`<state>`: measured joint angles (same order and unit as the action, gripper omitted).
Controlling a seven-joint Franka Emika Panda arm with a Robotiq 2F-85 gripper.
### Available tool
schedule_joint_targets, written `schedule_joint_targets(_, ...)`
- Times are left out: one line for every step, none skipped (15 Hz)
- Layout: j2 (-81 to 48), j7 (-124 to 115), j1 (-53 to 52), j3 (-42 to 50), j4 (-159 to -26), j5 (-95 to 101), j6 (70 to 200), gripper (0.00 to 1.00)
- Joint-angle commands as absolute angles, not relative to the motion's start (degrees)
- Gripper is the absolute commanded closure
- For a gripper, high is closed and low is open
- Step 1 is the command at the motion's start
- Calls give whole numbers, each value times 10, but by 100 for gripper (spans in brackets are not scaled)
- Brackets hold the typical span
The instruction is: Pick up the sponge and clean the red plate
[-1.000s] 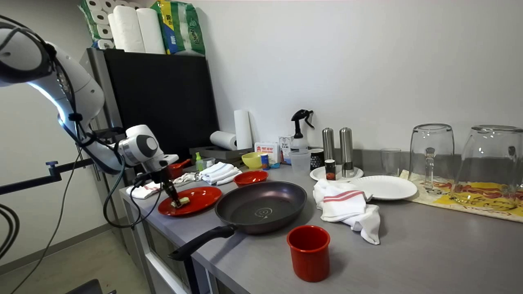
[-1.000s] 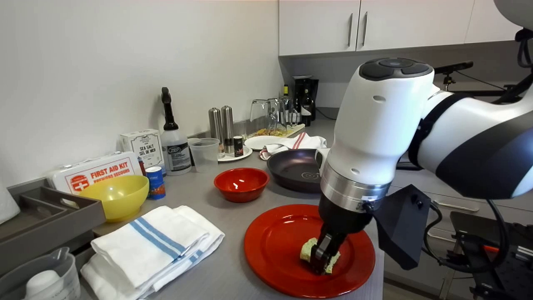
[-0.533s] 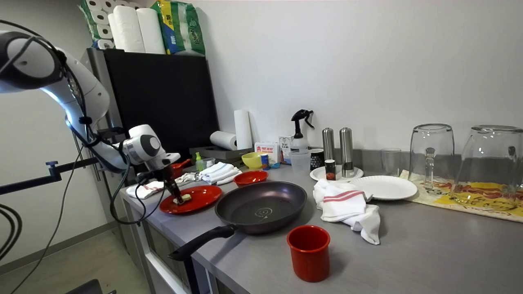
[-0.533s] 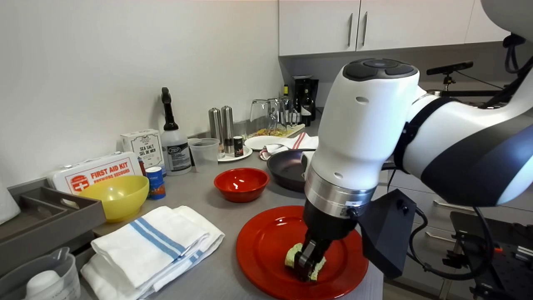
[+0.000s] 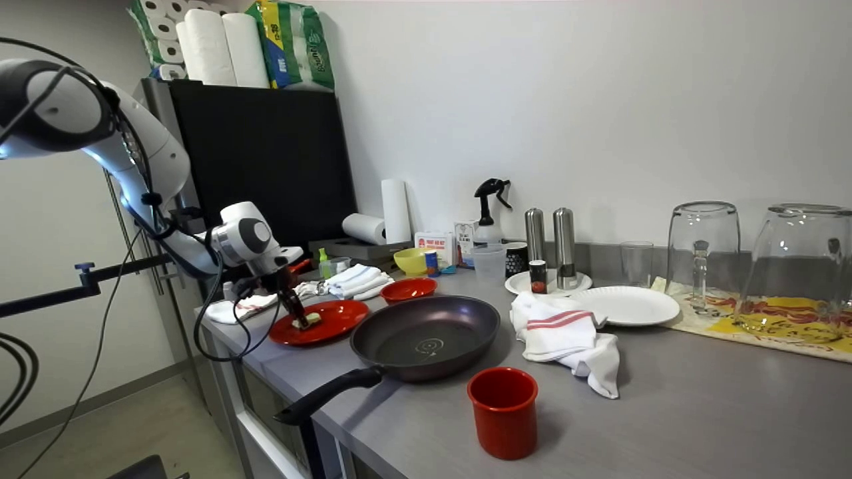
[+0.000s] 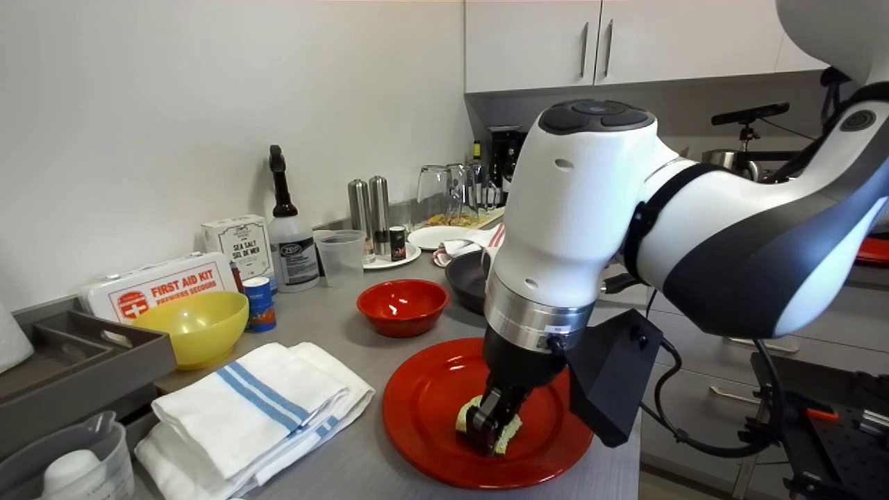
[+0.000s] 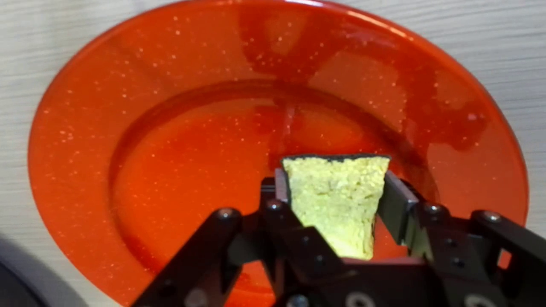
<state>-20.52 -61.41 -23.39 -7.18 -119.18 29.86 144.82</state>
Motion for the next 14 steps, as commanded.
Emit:
schedule_joint_targets(-221, -599, -243, -63, -1170, 292, 1439, 73)
schedule_joint_targets(-220, -599, -244, -62, -1170, 292, 1438, 73)
schedule_joint_targets(-220, -598, -244, -62, -1169, 292, 1438, 73)
schedule_joint_targets(-221, -597, -243, -62, -1170, 290, 1438, 73)
schedule_joint_targets(-219, -597, -243, -63, -1172, 289, 1438, 73)
schedule_joint_targets(-219, -596, -244, -63, -1172, 289, 1438, 73)
schedule_joint_targets(-218, -596, -244, -63, -1173, 289, 1438, 73)
schedule_joint_targets(-216, -596, -245, -64, -1173, 289, 1437, 73)
schedule_joint_targets(-213, -597, -246, -63, -1174, 292, 1437, 73)
schedule_joint_targets(-213, -597, -247, -63, -1174, 292, 1437, 73)
schedule_joint_targets(-212, -596, -247, -64, -1174, 291, 1436, 73)
schedule_joint_targets(-212, -596, -248, -64, -1174, 291, 1435, 73)
schedule_joint_targets(-210, -595, -248, -64, -1174, 290, 1435, 73)
schedule_joint_targets(-210, -596, -249, -64, -1174, 292, 1436, 73)
